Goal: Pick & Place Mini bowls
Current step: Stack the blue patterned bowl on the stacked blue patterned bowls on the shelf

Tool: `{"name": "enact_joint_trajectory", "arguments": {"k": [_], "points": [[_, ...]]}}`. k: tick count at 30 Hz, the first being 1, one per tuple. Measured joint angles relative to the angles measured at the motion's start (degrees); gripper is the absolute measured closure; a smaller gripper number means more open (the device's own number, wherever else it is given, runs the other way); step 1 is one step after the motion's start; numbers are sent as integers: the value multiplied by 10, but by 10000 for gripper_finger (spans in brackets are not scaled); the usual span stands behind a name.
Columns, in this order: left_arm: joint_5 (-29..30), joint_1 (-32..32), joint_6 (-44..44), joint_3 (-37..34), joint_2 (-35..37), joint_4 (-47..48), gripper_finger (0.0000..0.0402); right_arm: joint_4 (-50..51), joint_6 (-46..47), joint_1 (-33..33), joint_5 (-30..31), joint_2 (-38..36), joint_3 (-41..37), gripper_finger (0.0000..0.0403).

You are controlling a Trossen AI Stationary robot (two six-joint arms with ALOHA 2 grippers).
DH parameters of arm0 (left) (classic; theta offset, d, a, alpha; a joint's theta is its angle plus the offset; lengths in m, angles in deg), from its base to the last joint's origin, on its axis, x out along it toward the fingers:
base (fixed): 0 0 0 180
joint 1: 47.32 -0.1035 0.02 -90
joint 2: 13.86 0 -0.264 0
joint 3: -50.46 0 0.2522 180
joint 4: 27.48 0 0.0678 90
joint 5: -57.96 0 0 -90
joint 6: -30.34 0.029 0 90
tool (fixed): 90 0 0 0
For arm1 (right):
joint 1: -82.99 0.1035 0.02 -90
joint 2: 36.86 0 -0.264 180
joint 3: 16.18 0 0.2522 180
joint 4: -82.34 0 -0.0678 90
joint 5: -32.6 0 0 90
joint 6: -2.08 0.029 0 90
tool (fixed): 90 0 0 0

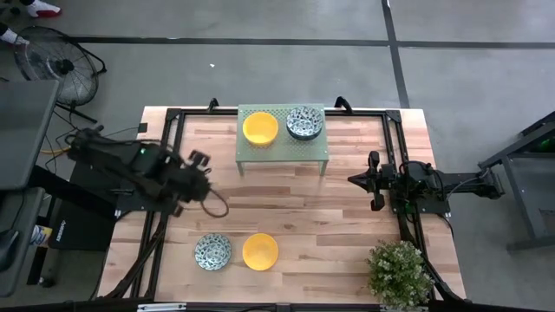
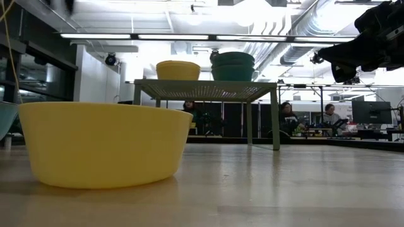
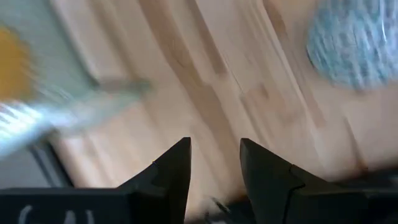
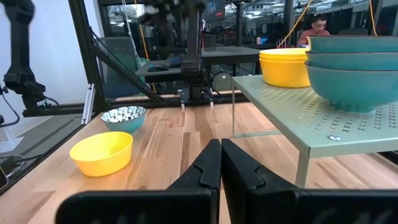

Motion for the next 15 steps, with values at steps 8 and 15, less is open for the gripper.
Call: {"name": "enact_joint_trajectory", "arguments": {"k": [8, 15], "points": [[-53, 121, -158, -161, 67, -53, 268, 0, 0, 0, 0, 0, 0, 402], [-111, 171, -244, -253, 56, -216, 268, 0, 0, 0, 0, -1, 0, 402]]}}
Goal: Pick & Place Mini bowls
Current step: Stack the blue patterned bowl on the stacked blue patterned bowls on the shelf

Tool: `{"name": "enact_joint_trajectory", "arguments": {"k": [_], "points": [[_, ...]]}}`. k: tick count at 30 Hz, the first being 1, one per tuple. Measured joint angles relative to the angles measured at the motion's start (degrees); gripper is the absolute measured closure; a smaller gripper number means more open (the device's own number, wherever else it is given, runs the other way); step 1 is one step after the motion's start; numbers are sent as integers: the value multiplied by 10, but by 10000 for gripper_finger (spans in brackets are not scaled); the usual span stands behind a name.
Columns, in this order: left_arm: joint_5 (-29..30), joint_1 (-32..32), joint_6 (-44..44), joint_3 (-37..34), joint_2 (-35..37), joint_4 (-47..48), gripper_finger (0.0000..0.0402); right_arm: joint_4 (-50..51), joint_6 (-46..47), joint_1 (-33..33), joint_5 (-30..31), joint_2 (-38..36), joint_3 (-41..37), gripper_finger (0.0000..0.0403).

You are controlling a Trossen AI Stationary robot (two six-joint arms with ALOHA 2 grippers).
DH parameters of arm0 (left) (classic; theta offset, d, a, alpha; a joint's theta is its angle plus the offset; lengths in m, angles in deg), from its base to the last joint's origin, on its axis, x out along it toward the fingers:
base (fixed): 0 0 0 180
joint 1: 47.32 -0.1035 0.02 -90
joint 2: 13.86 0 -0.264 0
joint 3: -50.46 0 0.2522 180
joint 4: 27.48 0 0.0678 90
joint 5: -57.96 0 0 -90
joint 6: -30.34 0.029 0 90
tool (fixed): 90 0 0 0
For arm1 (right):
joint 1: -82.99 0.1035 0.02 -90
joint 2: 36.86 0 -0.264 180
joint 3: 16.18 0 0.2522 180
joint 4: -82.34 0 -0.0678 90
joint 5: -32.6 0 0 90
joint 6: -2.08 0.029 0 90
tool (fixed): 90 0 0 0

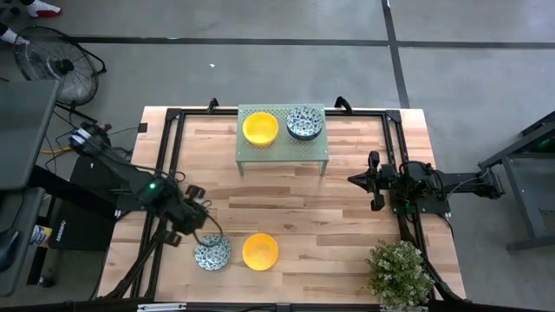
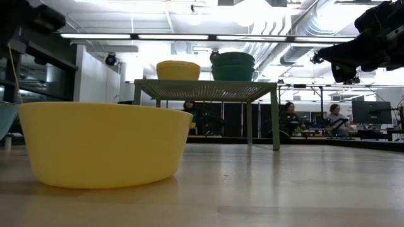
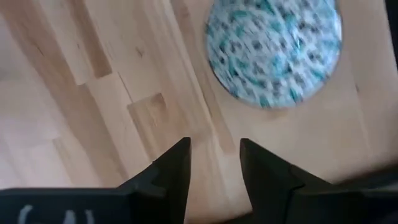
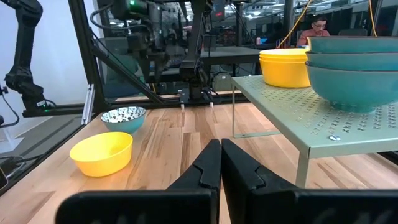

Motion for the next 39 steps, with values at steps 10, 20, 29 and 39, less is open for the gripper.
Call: {"name": "enact_joint_trajectory", "arguments": {"k": [10, 20, 29, 39], "points": [[-1, 0, -230, -37, -76, -95, 268, 0, 0, 0, 0, 0, 0, 402], [4, 0, -232, -37, -151, -150, 268, 0, 0, 0, 0, 0, 0, 402], [16, 0, -231, -37, -180, -149, 268, 0, 0, 0, 0, 0, 0, 402], [0, -1, -227, -37, -215, -160, 268, 0, 0, 0, 0, 0, 0, 402]]}}
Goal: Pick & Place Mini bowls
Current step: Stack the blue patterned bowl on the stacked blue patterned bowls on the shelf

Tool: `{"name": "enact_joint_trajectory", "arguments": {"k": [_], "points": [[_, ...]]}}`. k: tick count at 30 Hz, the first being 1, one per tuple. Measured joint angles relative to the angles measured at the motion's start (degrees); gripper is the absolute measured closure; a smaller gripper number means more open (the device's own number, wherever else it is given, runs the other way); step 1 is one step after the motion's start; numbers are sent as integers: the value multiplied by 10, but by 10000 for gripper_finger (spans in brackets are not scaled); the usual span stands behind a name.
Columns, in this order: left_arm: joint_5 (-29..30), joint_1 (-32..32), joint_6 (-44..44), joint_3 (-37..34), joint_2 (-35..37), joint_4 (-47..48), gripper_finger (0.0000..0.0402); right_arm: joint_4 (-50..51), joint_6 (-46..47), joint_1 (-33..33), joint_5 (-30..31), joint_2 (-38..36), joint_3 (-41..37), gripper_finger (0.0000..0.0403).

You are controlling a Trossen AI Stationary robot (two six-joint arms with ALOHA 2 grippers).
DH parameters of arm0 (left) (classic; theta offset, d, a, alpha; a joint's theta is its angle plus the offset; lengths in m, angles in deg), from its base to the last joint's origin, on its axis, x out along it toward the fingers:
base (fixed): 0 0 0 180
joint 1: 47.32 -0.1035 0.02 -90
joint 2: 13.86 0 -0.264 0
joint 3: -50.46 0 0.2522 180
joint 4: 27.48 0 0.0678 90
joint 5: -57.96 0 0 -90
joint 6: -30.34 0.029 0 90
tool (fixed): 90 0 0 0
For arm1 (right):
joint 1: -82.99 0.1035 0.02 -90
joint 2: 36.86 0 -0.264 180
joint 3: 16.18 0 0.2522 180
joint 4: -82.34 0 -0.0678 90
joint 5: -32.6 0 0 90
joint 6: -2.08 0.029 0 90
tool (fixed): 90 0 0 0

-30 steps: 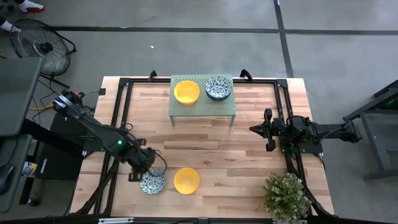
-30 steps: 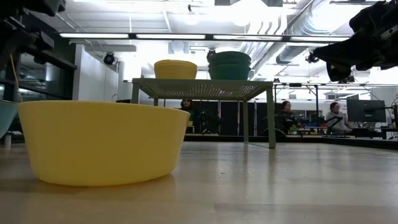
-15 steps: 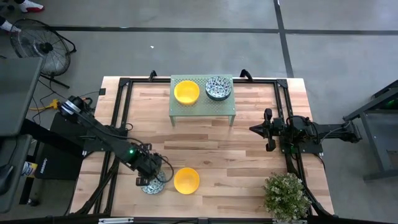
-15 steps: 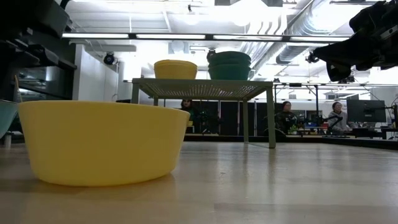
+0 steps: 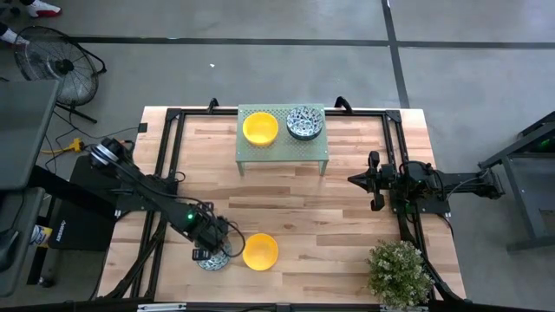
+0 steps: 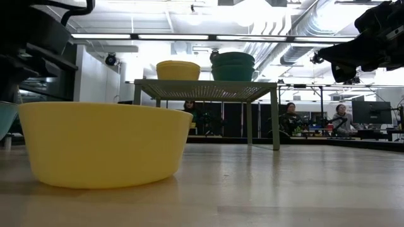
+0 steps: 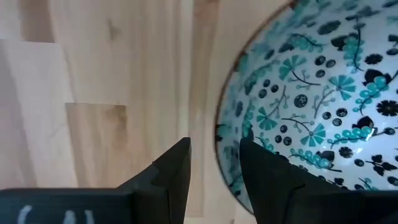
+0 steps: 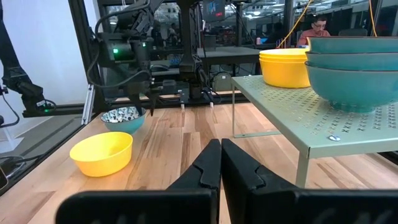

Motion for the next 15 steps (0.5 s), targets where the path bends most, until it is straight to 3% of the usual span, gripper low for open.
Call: {"name": "enact_joint_trajectory", "arguments": {"k": [15], "points": [[-43, -21, 82, 0, -40, -39, 268, 0, 0, 0, 0, 0, 0, 402]]}}
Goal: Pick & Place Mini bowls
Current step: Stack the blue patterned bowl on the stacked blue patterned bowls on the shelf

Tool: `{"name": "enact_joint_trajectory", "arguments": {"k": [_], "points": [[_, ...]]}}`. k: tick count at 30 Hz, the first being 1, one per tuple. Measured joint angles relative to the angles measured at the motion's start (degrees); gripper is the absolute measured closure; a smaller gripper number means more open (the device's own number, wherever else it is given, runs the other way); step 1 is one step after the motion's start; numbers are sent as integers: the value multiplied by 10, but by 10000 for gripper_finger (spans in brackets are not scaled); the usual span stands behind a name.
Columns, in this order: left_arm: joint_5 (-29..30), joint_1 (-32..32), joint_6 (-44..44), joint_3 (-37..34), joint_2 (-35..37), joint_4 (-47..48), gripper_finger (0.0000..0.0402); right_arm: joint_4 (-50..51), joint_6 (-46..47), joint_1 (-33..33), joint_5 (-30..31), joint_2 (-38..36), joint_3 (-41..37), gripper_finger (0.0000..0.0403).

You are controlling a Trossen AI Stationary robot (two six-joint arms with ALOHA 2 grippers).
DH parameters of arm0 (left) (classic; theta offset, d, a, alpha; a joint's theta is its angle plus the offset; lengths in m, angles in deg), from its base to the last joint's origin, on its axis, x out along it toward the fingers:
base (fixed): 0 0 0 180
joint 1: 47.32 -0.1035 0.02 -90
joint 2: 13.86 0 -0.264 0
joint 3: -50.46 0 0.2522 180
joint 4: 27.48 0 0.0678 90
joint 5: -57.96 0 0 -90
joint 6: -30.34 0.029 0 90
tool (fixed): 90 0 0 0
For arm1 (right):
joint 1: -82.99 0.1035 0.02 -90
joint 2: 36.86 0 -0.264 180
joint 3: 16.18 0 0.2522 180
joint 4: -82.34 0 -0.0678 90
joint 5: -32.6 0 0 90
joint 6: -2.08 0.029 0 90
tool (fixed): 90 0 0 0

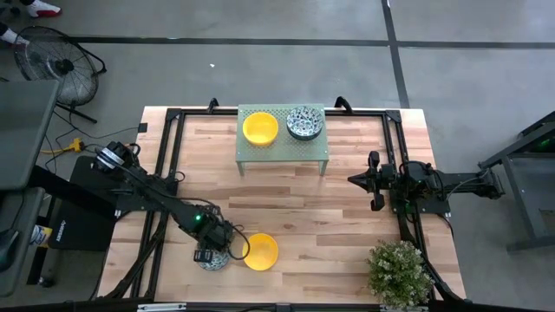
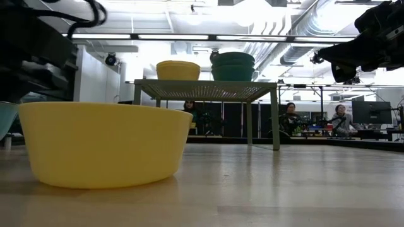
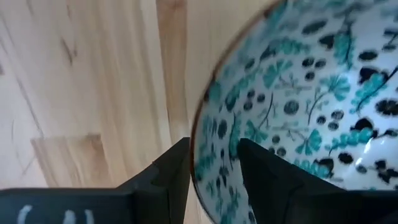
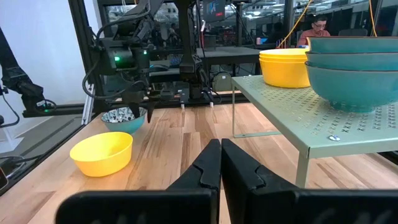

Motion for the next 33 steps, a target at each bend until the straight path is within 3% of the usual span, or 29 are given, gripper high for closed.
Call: {"name": "enact_joint_trajectory", "arguments": {"k": [6, 15, 23, 33], "points": [[-11, -17, 20, 0, -3, -19, 286, 0, 0, 0, 0, 0, 0, 402], [-31, -17, 23, 3, 0, -23, 390, 0, 0, 0, 0, 0, 0, 402], [-59, -37, 49, 6, 3, -25, 395, 0, 0, 0, 0, 0, 0, 402], [-41, -75, 102, 46, 55, -18, 396, 0, 0, 0, 0, 0, 0, 402]]}}
